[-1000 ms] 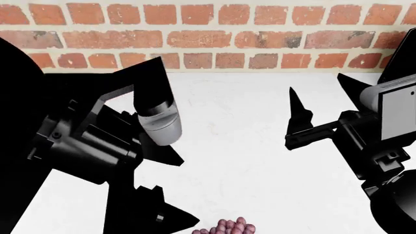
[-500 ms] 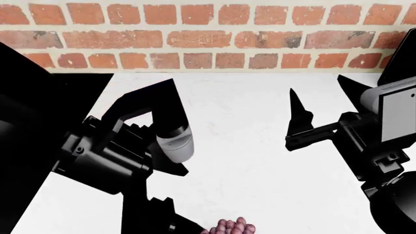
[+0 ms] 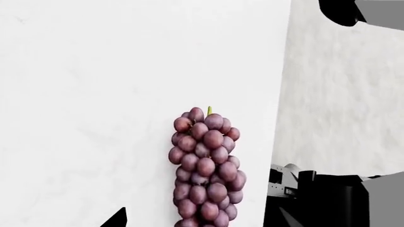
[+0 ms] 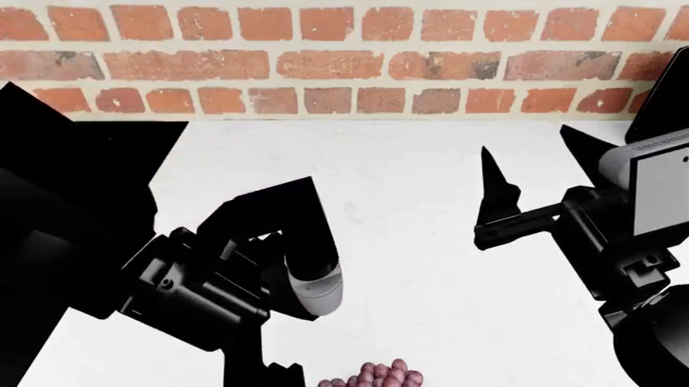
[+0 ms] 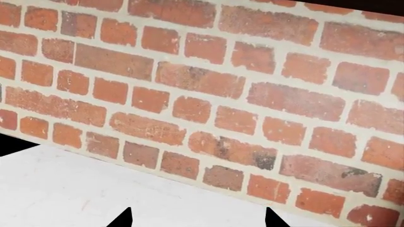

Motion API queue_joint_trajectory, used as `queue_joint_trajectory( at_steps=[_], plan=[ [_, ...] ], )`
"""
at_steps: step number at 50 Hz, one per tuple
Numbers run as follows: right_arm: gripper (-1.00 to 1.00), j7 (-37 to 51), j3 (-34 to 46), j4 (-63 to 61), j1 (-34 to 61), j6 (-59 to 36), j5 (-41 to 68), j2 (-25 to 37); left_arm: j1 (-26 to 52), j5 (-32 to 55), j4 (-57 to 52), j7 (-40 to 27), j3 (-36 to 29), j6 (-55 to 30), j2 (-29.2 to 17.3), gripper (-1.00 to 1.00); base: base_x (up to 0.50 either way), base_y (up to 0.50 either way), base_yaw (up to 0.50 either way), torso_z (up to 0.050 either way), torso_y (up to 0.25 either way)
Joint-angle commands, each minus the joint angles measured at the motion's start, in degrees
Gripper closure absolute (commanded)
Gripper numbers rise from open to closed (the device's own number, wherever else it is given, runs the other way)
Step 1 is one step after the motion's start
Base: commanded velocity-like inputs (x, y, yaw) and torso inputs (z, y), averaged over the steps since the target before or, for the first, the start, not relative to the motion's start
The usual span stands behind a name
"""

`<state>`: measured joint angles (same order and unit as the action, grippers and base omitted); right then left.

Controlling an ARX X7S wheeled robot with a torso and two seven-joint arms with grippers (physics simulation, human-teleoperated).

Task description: Pick the grape, celery from the counter and place them in the cabinet. Then close the cabinet.

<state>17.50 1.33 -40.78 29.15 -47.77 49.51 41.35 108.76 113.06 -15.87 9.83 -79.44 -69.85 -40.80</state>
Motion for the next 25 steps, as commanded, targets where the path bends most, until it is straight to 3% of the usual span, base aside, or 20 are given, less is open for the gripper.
queue_joint_trajectory(
  at_steps=[1,25],
  plan=[
    [-1.00,-0.02,0.06,0.10,-0.32,0.41,-0.12,0.05,-1.44,-0.97,-0.67,-0.89,-0.92,0.73,0.98,-1.00,0.00,0.00,0.00,0.000,0.000],
    [-1.00,-0.64,0.23,0.95,-1.80,2.28,-1.20,-0.04,-4.00,-4.29,-0.96,-1.89,-3.47,0.56,4.21,-1.00,0.00,0.00,0.00,0.000,0.000]
  ],
)
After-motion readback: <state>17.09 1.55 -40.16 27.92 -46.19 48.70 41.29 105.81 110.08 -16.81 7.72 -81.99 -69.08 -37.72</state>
